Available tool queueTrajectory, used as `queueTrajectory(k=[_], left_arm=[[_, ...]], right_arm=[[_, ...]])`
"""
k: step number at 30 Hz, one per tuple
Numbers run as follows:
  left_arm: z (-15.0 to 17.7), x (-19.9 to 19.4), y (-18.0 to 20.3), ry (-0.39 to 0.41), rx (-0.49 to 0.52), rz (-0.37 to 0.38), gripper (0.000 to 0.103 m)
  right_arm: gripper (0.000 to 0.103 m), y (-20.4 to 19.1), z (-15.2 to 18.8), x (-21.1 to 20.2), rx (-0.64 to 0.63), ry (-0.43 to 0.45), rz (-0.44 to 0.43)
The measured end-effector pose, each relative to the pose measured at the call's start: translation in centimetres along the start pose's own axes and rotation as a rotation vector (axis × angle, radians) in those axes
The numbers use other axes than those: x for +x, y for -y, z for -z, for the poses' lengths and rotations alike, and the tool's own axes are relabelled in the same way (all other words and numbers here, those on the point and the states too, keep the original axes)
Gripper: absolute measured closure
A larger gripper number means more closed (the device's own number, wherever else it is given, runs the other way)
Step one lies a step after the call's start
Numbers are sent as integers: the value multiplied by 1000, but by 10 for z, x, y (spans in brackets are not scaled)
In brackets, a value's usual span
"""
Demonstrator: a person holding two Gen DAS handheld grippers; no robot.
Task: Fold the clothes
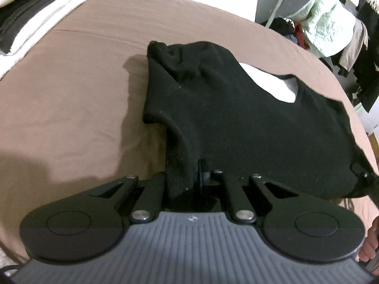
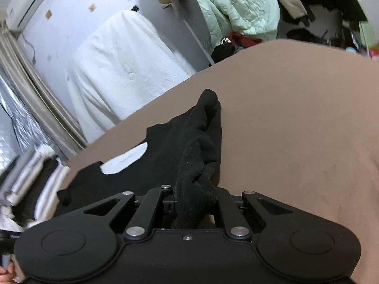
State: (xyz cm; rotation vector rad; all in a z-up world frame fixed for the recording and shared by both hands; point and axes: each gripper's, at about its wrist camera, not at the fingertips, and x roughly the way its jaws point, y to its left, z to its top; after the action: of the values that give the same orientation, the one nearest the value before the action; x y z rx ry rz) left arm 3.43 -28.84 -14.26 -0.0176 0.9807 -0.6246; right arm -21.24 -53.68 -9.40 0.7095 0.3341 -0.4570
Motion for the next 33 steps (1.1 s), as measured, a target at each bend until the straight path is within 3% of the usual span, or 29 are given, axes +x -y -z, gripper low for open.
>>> queueTrajectory(k=[6,10,17,23,27,33], left_arm=[[3,8,-3,-34,-25,-27,95],[0,1,4,-23,9,-34,94],[-2,-24,13,-5,105,-40,89],[-8,-60,18,51,176,-68,71],[-13,-77,12,57,179,-65,70],[-35,-60,33,46,230,16,58]], right_arm=[[95,0,3,-1,-33,9,-15],[95,0,-2,-5,-22,10,-33],[95,3,8,4,-29,-27,23],[95,5,3,5,-21,-30,20],[95,2,2,5,-45,-32,34],[93,9,1,8,4,-66,24]])
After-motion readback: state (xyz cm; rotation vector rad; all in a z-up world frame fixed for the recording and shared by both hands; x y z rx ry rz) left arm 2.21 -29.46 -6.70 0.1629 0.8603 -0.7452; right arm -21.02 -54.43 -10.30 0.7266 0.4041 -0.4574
